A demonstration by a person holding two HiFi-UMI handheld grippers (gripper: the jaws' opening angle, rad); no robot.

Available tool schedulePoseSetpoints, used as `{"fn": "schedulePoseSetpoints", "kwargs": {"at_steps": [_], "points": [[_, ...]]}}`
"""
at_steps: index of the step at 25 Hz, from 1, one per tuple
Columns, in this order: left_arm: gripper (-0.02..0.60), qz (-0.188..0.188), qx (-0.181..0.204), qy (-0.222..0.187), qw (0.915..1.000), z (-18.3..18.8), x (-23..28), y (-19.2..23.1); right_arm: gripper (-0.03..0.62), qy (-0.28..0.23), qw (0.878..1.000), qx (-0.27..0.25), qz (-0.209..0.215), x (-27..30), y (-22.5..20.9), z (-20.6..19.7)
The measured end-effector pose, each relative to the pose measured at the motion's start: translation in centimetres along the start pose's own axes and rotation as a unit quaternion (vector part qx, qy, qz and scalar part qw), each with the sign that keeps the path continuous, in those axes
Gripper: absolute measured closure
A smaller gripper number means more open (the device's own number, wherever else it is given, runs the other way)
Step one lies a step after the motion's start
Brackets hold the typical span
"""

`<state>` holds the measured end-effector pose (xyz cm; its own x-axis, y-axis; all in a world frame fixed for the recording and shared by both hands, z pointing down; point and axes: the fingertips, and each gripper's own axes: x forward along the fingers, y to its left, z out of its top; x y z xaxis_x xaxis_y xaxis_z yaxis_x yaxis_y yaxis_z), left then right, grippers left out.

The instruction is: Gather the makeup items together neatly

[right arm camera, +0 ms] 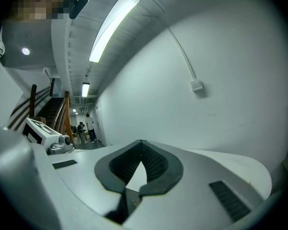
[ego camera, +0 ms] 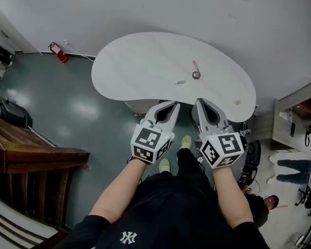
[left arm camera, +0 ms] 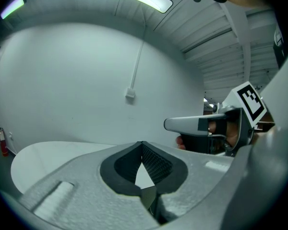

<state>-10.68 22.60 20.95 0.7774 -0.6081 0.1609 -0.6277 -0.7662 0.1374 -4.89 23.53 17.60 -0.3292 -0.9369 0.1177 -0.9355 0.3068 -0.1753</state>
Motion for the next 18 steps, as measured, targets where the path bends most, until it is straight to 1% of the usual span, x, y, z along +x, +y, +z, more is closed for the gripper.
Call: {"fn": "schedulePoseSetpoints", "kwargs": {"at_steps": [8, 14, 18], "points": [[0.572, 0.01, 0.009, 0.029, 0.9995, -1.6, 5.6, 2.1, 0.58, 0.015, 1.0, 0.004, 0.017, 4.4, -4.1, -1.0], [0.572, 0.024, 0.014, 0.062, 0.9977, -3.8, 12.6, 4.0, 0.58, 0.039, 0.999, 0.002, 0.028, 8.5, -9.9, -2.3], [0.572, 0.038, 0.012, 0.086, 0.9955, -5.1, 16.2, 5.5, 0.58, 0.056, 0.997, 0.0, 0.048, 11.7, -12.7, -3.0]]}}
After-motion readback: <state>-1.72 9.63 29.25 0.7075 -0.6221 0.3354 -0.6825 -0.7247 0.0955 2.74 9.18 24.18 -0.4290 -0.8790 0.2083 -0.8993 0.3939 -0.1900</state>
